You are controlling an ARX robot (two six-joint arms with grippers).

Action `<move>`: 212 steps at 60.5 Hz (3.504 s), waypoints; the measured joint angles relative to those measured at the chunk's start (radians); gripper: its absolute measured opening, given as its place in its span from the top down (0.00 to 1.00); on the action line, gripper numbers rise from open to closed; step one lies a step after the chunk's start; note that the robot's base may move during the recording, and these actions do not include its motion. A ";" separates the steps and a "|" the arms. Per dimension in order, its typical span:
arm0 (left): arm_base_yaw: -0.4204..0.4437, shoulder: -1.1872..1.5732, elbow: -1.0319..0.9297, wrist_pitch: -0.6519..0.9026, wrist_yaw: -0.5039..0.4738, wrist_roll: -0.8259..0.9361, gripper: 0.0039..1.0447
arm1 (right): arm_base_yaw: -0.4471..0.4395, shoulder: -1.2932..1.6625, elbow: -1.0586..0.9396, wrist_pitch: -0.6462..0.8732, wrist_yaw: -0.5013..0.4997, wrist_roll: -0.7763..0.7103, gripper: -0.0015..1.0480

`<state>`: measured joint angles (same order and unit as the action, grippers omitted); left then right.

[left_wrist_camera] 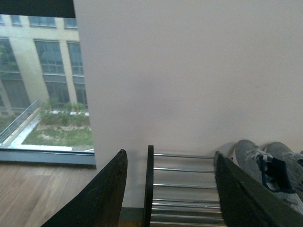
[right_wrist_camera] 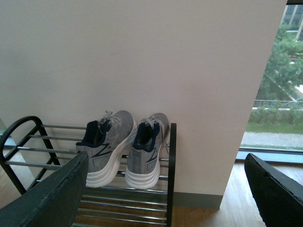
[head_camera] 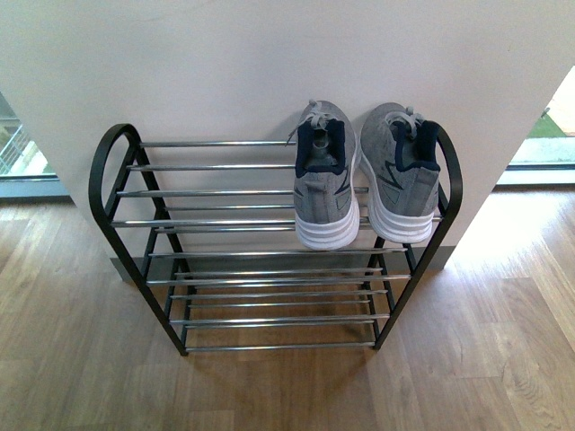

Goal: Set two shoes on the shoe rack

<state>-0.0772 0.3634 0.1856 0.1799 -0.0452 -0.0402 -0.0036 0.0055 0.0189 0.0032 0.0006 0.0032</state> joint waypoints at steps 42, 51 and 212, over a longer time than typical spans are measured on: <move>0.074 -0.283 -0.141 -0.171 0.045 0.030 0.99 | 0.002 0.000 0.000 0.000 0.000 0.000 0.09; 0.075 -0.345 -0.171 -0.183 0.045 0.031 0.99 | 0.002 0.000 0.000 0.000 -0.001 0.000 0.09; 0.076 -0.348 -0.171 -0.182 0.046 0.033 0.09 | 0.002 -0.001 0.000 0.000 0.003 0.000 0.09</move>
<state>-0.0017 0.0154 0.0147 -0.0017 0.0006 -0.0071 -0.0017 0.0044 0.0189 0.0032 0.0032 0.0032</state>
